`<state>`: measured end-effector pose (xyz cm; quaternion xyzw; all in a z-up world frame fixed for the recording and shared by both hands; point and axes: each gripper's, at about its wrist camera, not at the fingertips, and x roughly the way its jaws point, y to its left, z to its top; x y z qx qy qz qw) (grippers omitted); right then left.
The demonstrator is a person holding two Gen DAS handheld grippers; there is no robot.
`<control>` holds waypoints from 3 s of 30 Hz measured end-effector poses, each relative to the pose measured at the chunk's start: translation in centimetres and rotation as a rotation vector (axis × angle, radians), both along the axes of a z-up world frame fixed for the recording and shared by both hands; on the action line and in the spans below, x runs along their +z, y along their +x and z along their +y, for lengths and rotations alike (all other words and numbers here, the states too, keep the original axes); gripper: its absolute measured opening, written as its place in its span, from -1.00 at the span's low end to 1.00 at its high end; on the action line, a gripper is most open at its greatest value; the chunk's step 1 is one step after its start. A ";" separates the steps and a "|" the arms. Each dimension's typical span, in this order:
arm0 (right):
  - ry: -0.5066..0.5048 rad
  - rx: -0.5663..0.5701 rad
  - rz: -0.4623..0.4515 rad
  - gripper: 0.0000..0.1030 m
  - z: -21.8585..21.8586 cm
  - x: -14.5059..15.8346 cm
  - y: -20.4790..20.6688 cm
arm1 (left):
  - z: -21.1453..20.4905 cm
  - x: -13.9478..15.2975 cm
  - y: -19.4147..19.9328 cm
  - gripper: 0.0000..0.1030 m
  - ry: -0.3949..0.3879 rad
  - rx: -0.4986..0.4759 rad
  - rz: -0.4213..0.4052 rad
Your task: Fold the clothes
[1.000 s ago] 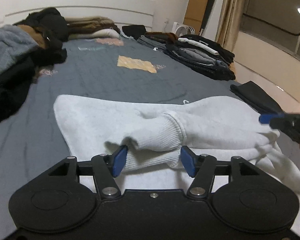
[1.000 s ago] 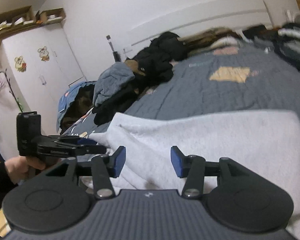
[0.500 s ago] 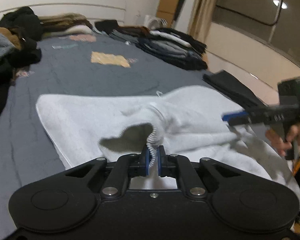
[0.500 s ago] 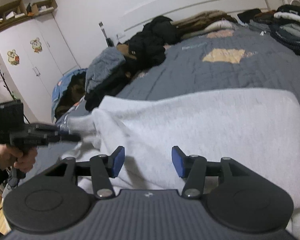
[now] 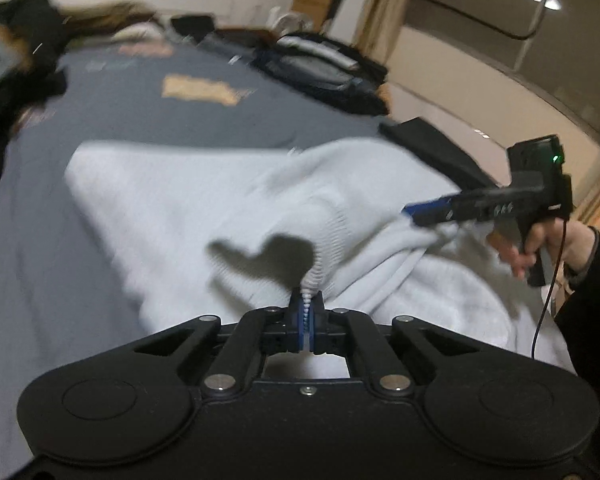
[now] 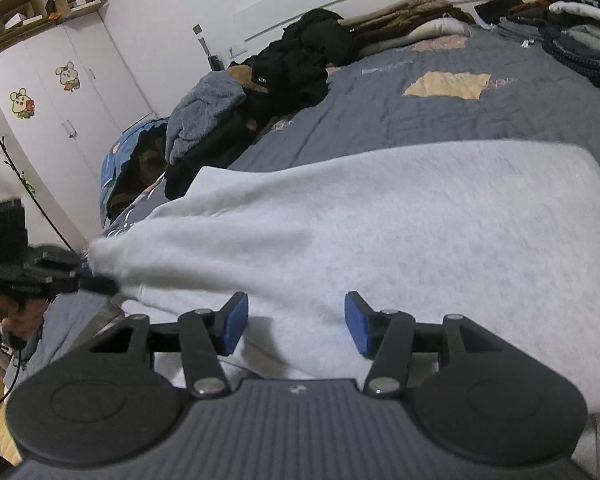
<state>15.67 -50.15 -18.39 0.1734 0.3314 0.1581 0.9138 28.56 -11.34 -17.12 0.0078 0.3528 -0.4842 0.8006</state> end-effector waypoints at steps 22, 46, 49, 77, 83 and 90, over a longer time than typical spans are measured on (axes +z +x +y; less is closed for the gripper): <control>-0.016 0.015 0.017 0.03 0.1 -0.3 0.0 | -2.0 -0.4 4.4 -0.79 -0.200 0.159 0.323; -0.091 0.105 0.038 0.03 0.3 -1.0 -0.4 | 2.3 -0.3 3.7 0.05 -0.235 0.412 0.336; -0.088 0.098 0.037 0.03 0.3 -0.9 -0.4 | -0.2 -0.5 4.7 -0.24 -0.073 0.444 0.325; -0.041 0.064 0.011 0.04 -0.1 0.3 -0.7 | 2.2 0.9 4.6 -0.12 -0.108 0.300 0.362; -0.035 0.082 -0.003 0.04 0.4 0.6 -0.8 | -1.0 -0.3 5.4 -0.51 -0.108 0.283 0.350; -0.030 0.071 -0.019 0.04 0.3 1.0 -1.0 | -1.4 3.7 4.0 -0.80 -0.139 0.238 0.106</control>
